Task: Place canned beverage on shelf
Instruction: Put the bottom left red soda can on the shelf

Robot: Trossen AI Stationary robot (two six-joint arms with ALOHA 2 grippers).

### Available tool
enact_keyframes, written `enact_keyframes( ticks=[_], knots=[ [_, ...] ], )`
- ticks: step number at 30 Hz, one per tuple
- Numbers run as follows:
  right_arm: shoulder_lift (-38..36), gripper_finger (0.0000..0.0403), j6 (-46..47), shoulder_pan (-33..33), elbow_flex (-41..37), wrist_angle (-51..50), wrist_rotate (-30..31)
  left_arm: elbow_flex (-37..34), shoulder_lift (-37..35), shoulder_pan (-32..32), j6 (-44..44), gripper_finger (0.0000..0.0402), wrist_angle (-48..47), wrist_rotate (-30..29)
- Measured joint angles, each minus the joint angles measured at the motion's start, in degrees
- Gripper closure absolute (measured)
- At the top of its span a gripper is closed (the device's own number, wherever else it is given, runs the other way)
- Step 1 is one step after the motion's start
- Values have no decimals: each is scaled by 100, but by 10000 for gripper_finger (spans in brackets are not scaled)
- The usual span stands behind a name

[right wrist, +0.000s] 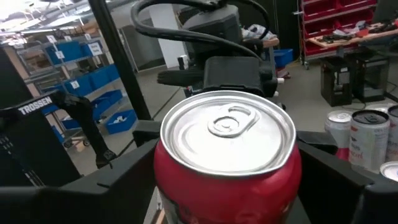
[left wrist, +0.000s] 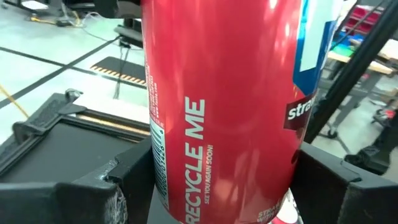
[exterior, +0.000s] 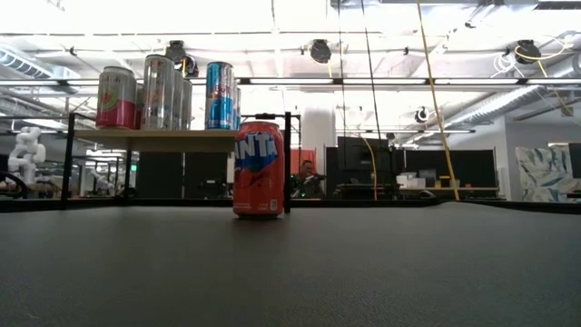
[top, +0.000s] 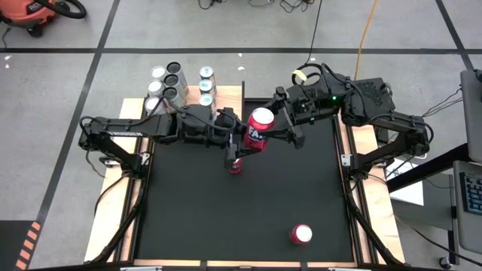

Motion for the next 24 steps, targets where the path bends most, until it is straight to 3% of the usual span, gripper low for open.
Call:
enact_keyframes(
  ticks=[16,24],
  knots=[
    [0,120,-2,-2,0,-22,13,2,0,79,1,114,-59,218],
    [11,121,-22,-7,-2,-80,85,13,-9,46,-286,55,-245,-366]
  ],
)
